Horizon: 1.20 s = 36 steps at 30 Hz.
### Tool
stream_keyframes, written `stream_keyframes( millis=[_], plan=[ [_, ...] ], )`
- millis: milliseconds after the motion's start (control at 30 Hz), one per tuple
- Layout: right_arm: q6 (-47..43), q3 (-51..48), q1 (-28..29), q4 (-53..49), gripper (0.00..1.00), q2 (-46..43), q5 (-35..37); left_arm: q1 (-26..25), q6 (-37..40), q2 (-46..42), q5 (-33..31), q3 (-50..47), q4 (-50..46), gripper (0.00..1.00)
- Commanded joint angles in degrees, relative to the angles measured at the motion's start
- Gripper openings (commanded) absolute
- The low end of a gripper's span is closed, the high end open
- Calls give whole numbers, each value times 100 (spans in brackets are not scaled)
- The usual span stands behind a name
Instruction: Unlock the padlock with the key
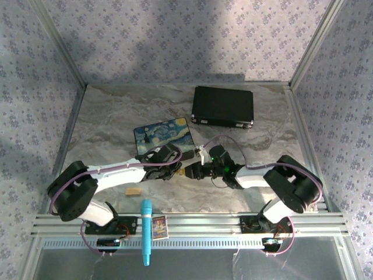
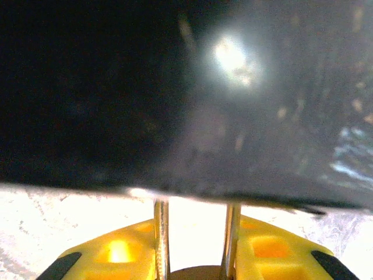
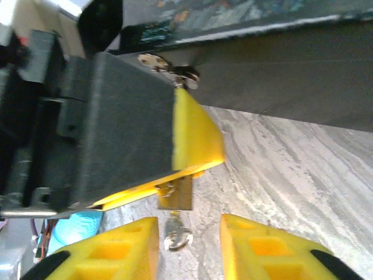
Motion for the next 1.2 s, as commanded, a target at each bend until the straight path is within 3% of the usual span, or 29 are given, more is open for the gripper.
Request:
stream_keyframes(
  millis=[0, 367, 833, 1033, 1167],
  plan=[
    [500, -69, -31, 625, 28, 188, -319, 15, -184, -257, -36, -37, 241, 0],
    [1140, -60, -20, 1611, 25, 960, -756, 15, -305, -278, 10, -259, 734, 0],
    [2648, -327, -239, 3838, 9, 1892, -948, 15, -495, -512, 137, -944, 2328, 0],
    [2847, -258, -403, 3975, 12, 2382, -1067, 15, -448, -809, 41, -1063, 2334, 0],
    [2263, -318, -414, 3044, 18, 1978, -890, 21, -432, -863, 8, -882, 1646, 0]
  ],
)
